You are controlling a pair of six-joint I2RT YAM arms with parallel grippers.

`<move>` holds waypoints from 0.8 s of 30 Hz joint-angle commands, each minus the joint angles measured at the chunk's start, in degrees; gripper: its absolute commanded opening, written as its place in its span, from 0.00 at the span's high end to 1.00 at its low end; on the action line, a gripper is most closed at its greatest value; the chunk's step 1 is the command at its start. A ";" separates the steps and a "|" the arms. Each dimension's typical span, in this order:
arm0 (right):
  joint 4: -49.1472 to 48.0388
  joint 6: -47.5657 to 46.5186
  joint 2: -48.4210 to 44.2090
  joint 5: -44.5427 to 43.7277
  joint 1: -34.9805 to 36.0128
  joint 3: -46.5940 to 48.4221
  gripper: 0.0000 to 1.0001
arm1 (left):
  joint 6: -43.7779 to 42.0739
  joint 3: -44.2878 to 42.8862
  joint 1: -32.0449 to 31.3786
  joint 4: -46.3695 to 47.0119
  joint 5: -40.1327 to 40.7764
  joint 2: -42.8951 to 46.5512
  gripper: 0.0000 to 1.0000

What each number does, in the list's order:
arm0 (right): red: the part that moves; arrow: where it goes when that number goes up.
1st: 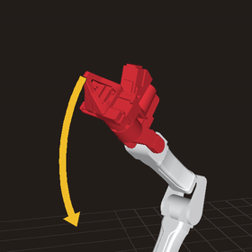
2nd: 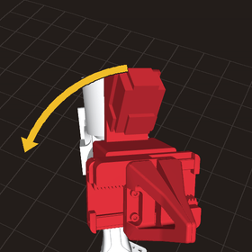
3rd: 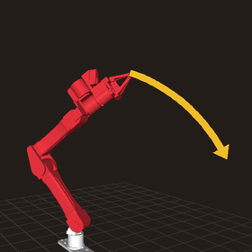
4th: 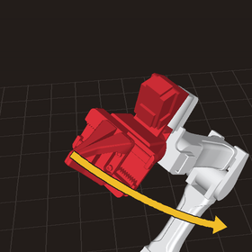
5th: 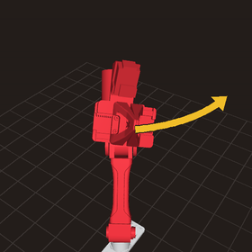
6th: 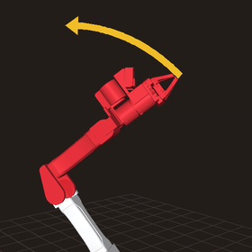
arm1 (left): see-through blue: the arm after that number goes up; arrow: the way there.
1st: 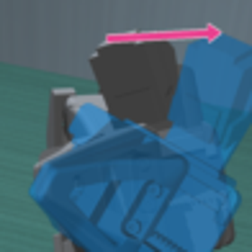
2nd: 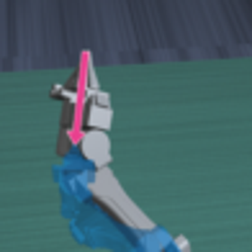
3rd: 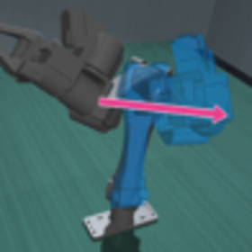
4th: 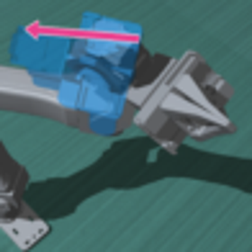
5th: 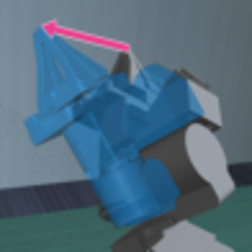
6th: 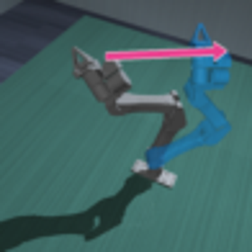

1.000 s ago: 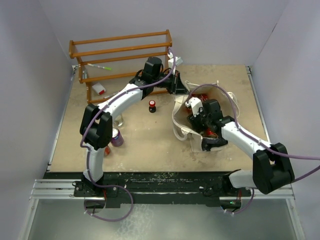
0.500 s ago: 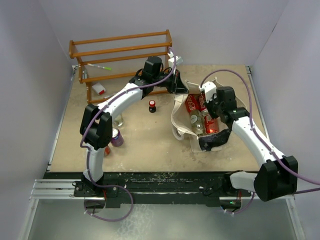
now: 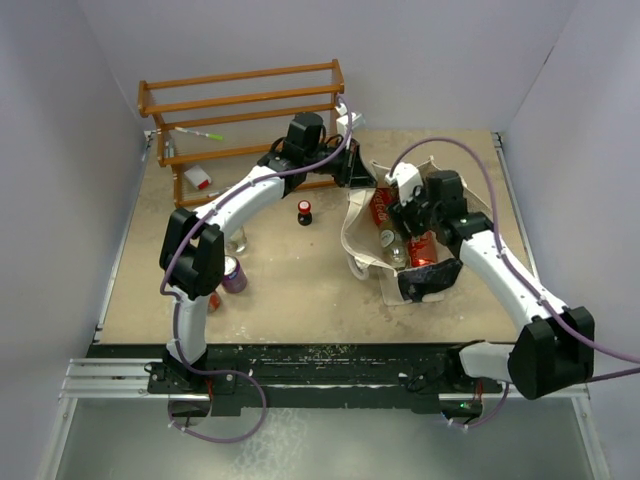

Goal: Place the beverage into the canvas bag
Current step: Pick up the drink from the canvas bag.

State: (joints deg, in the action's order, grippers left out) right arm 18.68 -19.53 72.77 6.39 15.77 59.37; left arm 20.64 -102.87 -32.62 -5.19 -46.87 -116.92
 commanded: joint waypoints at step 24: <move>-14.49 -4.71 26.21 -2.88 3.75 -8.62 0.16 | 3.80 1.36 1.86 3.42 -0.06 1.36 1.00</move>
State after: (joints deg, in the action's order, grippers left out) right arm 4.08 -23.29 93.45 2.66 19.70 51.07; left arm 24.93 -101.75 -30.98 -2.66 -47.11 -116.92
